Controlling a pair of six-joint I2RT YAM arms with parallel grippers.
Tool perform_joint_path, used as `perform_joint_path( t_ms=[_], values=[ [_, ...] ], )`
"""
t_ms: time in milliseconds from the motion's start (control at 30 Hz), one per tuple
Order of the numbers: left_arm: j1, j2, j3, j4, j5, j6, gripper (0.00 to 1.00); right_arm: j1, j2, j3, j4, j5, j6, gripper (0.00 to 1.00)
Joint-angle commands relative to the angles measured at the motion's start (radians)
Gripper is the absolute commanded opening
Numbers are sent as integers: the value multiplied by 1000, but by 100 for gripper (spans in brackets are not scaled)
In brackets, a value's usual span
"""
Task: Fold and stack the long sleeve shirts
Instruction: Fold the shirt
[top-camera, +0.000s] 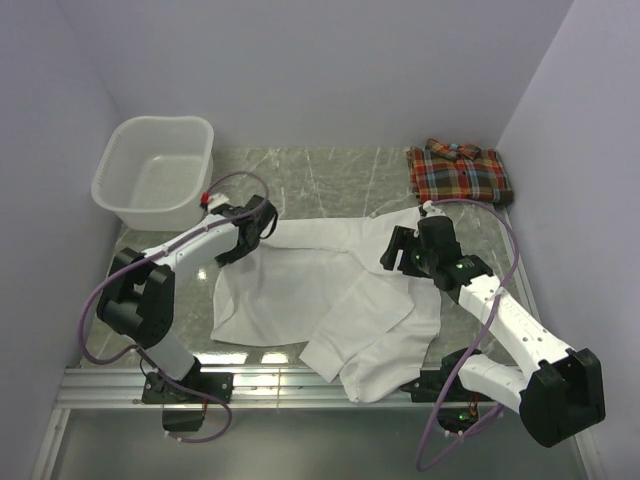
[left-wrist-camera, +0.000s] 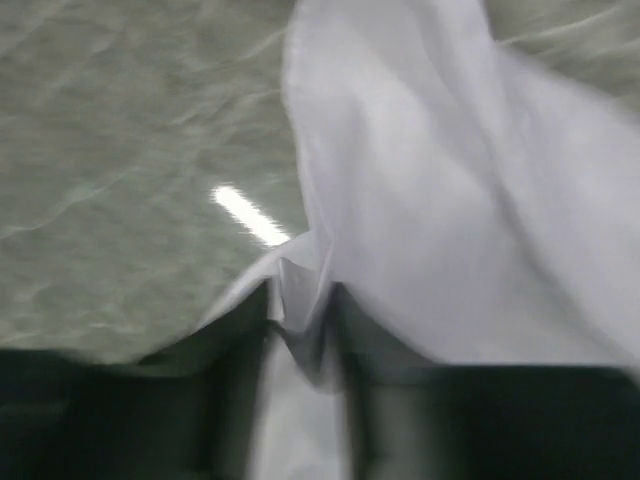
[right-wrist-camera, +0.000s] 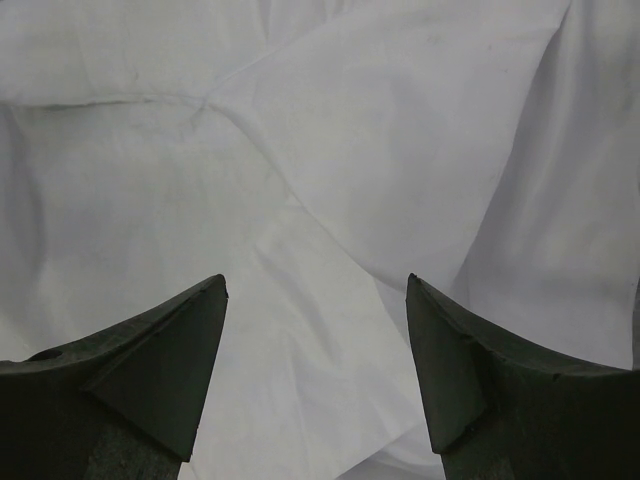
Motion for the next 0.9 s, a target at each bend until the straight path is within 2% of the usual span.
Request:
perform_joint_path(
  t_ms=[0, 33, 100, 133, 200, 267, 467, 600, 733, 833, 867],
  values=[
    [52, -73, -104, -118, -47, -89, 52, 6, -8, 17, 7, 25, -21, 79],
    [87, -91, -146, -99, -12, -87, 76, 6, -6, 16, 7, 22, -23, 79],
    [127, -168, -180, -76, 19, -64, 85, 4, -5, 17, 9, 20, -21, 79],
    [176, -200, -209, -58, 61, -46, 95, 3, -2, 17, 9, 20, -21, 79],
    [239, -297, -240, 26, 144, 30, 99, 6, 0, 19, 12, 18, -21, 79],
    [316, -360, -283, 69, 270, 63, 99, 4, 6, 25, 9, 15, -21, 79],
    [325, -394, -398, 122, 517, 69, 97, 6, 26, 33, 18, -12, -7, 78],
    [324, -406, -489, 186, 583, 68, 93, 6, 76, 42, 21, -58, -9, 76],
    [325, -334, -516, 188, 588, 57, 91, 6, 149, 51, 26, -86, -4, 75],
    [342, -288, -535, 185, 590, 68, 86, 6, 176, 36, 39, -97, 11, 75],
    [364, -277, -536, 175, 577, 71, 80, 6, 181, 31, 44, -95, 14, 75]
  ],
)
